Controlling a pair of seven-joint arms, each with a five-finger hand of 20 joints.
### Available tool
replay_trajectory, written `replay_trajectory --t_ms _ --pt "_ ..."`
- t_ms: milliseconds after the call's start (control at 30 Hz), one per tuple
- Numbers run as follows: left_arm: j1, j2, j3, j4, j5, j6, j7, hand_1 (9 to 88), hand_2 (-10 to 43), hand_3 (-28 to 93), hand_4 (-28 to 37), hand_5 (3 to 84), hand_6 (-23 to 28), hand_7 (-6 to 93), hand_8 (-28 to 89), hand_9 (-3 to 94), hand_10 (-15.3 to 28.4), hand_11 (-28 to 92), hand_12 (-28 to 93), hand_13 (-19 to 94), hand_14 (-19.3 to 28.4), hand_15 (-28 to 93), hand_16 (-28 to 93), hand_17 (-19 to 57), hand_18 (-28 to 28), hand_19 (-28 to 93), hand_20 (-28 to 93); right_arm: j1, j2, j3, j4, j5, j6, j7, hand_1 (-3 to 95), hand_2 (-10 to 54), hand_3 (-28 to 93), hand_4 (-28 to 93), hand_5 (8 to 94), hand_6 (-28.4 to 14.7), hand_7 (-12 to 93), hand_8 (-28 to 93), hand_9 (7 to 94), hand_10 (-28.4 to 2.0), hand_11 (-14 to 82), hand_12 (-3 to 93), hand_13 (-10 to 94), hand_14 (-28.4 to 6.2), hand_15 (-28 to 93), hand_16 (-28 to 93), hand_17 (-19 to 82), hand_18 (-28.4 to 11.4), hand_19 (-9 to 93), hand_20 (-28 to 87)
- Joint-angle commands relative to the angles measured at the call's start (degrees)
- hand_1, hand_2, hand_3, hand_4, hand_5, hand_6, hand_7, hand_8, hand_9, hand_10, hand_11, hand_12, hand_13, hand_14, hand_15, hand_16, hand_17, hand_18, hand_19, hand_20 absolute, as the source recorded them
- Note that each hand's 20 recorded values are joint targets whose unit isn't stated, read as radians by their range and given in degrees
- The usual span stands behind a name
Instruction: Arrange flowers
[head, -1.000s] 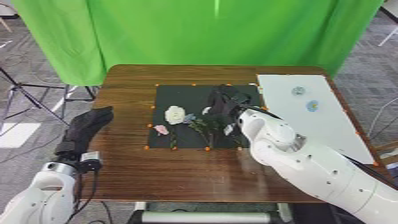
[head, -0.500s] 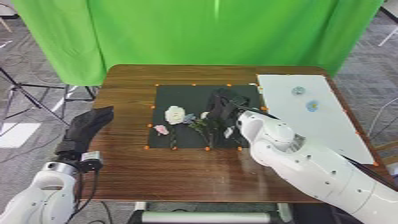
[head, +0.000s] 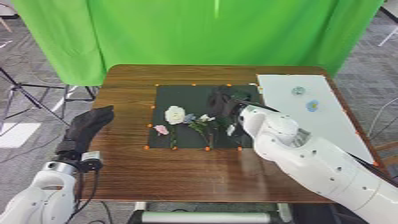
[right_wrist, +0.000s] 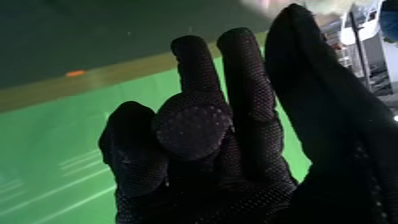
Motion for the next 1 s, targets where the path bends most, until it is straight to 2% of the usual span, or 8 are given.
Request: replay_trajectory --t_ms 33,167,300,400,533,667,767,1000 --pt "0.4 -0.28 -0.10 -0.24 0.21 -0.64 -0.57 20.2 0.9 65 -28.0 43.0 4.9 12.4 -6 40.6 13.7 18 11 32 16.2 8 1 2.7 10.9 5 12 0.6 2.2 2.9 -2.5 0.6 -0.8 -0.5 45.4 -9.5 62 -18 64.0 1.9 19 -9 65.0 -14.2 13.3 21.7 80 -4.4 71 27 58 -13.9 93 59" --pt "0.7 -0.17 -0.28 -0.54 0.14 -0.34 -0.39 20.2 0.8 65 -28.0 42.9 4.9 12.2 -6 40.7 13.7 18 11 32 16.3 8 1 2.7 10.9 5 12 0.8 4.0 5.6 -4.2 0.7 0.0 -0.8 45.0 -9.5 62 -18 63.0 1.6 19 -10 63.6 -14.1 12.8 21.7 79 -4.9 71 27 57 -14.1 93 58" --pt "0.1 -0.10 0.08 -0.19 0.27 -0.70 -0.50 20.3 0.9 65 -28.1 43.0 4.9 12.2 -6 40.6 13.7 18 11 32 16.3 8 1 2.7 10.9 5 12 0.1 8.5 9.1 -5.5 -2.7 4.8 0.3 43.8 -9.5 62 -18 60.1 0.9 18 -10 59.9 -14.5 11.3 21.7 77 -5.5 71 27 54 -15.1 93 56" --pt "0.6 -0.06 -0.25 -0.45 0.20 -0.42 -0.38 20.3 1.0 65 -28.0 42.9 4.9 12.2 -6 40.7 13.8 18 11 32 16.3 8 1 2.6 10.9 5 12 -1.9 12.3 12.7 -5.3 -5.3 6.4 3.4 40.1 -9.5 61 -17 53.6 -0.2 16 -8 53.4 -15.3 8.1 21.6 75 -6.6 71 27 53 -15.6 93 54" --pt "1.7 -0.27 -0.97 -0.79 0.13 -0.33 -0.60 20.2 0.8 65 -28.0 42.8 4.9 12.2 -6 40.7 13.8 18 11 32 16.3 8 1 2.6 10.9 5 12 -8.2 16.3 20.6 -4.9 -5.1 4.2 7.6 30.5 -9.5 62 -20 45.5 -2.2 11 -7 45.3 -16.7 5.7 21.5 72 -8.2 71 26 50 -17.1 93 52" --pt "1.7 -0.31 -1.13 -0.74 0.04 -0.24 -0.45 20.3 0.9 65 -27.9 42.9 4.9 12.2 -6 40.7 13.8 18 11 32 16.4 8 1 2.6 10.9 5 12 -16.7 17.0 29.7 -3.7 -4.8 0.1 12.8 21.6 -9.5 58 -15 42.8 -3.8 6 -4 41.0 -18.6 4.9 21.4 68 -12.6 71 25 46 -20.7 91 51" --pt "1.9 -0.20 -1.23 -0.82 0.07 -0.31 -0.49 20.4 0.9 65 -27.9 42.9 4.9 12.2 -6 40.7 13.8 18 11 32 16.3 8 1 2.6 10.9 5 12 -20.2 16.0 33.1 -1.1 -4.9 -1.6 14.5 21.3 -9.5 57 -14 42.8 -4.2 5 -4 40.7 -19.1 4.8 21.4 68 -13.1 71 25 45 -21.3 91 50" --pt "1.3 -0.39 -0.69 -0.72 0.30 -0.73 -0.66 20.3 0.9 65 -27.9 43.0 4.9 12.3 -6 40.7 13.8 18 11 32 16.3 8 1 2.6 10.9 5 12 -19.9 13.6 32.6 4.2 -5.6 -5.0 15.6 23.0 -9.5 57 -13 45.6 -4.4 7 -4 46.8 -19.1 6.5 22.2 69 -13.0 71 24 46 -21.7 92 50"
